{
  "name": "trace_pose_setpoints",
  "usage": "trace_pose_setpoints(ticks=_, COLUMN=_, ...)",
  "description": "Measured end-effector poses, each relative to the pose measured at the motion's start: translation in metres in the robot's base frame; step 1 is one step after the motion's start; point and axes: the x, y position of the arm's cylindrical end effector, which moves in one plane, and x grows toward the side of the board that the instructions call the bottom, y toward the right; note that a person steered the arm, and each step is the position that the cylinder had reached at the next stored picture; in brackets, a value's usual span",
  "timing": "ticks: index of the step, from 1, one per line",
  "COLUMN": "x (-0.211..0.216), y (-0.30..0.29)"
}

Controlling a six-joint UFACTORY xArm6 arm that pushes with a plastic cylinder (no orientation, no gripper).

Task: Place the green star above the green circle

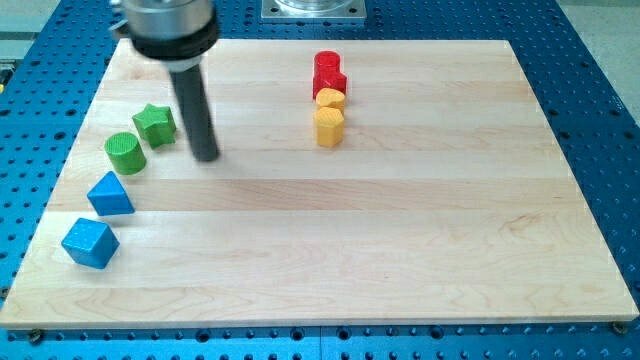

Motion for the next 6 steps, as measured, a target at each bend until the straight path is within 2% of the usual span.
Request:
trace_pose_setpoints(ticks=1, x=-0.024, y=-0.031)
trace_pose_setpoints(ticks=2, x=-0.064, y=-0.029)
trace_pose_setpoints(ticks=3, x=-0.063, y=0.004)
trace_pose_setpoints(ticks=4, x=-0.098, y=0.006)
trace_pose_setpoints(ticks=6, x=-0.087, y=-0.017)
